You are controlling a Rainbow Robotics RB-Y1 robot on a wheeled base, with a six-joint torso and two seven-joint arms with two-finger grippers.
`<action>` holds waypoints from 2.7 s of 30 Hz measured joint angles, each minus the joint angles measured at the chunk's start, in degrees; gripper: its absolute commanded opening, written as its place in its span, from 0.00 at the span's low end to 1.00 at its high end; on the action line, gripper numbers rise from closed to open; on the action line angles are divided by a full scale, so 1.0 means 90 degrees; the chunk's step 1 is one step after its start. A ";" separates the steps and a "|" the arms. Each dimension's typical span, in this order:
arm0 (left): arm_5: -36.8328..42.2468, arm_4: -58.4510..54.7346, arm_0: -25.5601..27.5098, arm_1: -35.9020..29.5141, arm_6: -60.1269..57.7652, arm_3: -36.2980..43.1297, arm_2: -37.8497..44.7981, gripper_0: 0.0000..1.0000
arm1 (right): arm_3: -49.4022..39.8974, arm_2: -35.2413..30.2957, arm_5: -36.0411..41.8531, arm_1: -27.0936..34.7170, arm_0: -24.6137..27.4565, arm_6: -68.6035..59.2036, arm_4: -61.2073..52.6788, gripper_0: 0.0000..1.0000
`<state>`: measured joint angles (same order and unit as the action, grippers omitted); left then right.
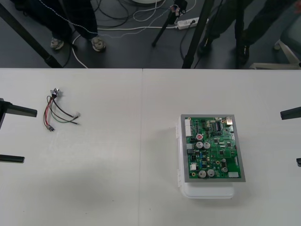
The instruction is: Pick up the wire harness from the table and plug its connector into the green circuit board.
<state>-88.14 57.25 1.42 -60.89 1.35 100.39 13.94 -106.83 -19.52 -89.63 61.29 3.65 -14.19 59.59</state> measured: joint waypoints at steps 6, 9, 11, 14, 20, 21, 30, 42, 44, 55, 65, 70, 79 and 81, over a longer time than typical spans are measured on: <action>0.0000 0.0000 0.0000 0.0000 0.0000 0.0000 0.0000 1.00 | 0.0000 0.0000 0.0000 0.0000 0.0000 0.0000 0.0000 1.00; 0.0000 0.0000 0.0000 0.0000 0.0000 0.0000 0.0000 1.00 | 0.0000 0.0000 0.0000 0.0000 0.0000 0.0000 0.0000 1.00; 0.0000 0.0000 0.0000 0.0000 0.0000 0.0000 0.0000 1.00 | 0.0000 0.0000 0.0000 0.0000 0.0000 0.0000 0.0000 1.00; 0.0000 0.0000 0.0000 0.0000 0.0000 0.0000 0.0000 1.00 | 0.0000 0.0000 0.0000 0.0000 0.0000 0.0000 0.0000 1.00; 0.0000 0.0000 0.0000 0.0000 0.0000 0.0000 0.0000 1.00 | 0.0000 0.0000 0.0000 0.0000 0.0000 0.0000 0.0000 1.00; 0.0000 0.0000 0.0000 0.0000 0.0000 0.0000 0.0000 1.00 | 0.0000 0.0000 0.0000 0.0000 0.0000 0.0000 0.0000 1.00; 0.0000 0.0000 0.0000 0.0000 0.0000 0.0000 0.0000 1.00 | 0.0000 0.0000 0.0000 0.0000 0.0000 0.0000 0.0000 1.00; 0.0000 0.0000 0.0000 0.0000 0.0000 0.0000 0.0000 1.00 | 0.0000 0.0000 0.0000 0.0000 0.0000 0.0000 0.0000 1.00; 0.0000 0.0000 0.0000 0.0000 0.0000 0.0000 0.0000 1.00 | 0.0000 0.0000 0.0000 0.0000 0.0000 0.0000 0.0000 1.00; 0.0000 0.0000 0.0000 0.0000 0.0000 0.0000 0.0000 1.00 | 0.0000 0.0000 0.0000 0.0000 0.0000 0.0000 0.0000 1.00; 0.0000 0.0000 0.0000 0.0000 0.0000 0.0000 0.0000 1.00 | 0.0000 0.0000 0.0000 0.0000 0.0000 0.0000 0.0000 1.00; 0.0000 0.0000 0.0000 0.0000 0.0000 0.0000 0.0000 1.00 | 0.0000 0.0000 0.0000 0.0000 0.0000 0.0000 0.0000 1.00; 0.0000 0.0000 0.0000 0.0000 0.0000 0.0000 0.0000 1.00 | 0.0000 0.0000 0.0000 0.0000 0.0000 0.0000 0.0000 1.00; 0.0000 0.0000 0.0000 0.0000 0.0000 0.0000 0.0000 1.00 | 0.0000 0.0000 0.0000 0.0000 0.0000 0.0000 0.0000 1.00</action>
<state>-88.14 57.25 1.42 -60.89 1.35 100.39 13.94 -106.83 -19.52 -89.63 61.29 3.65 -14.19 59.59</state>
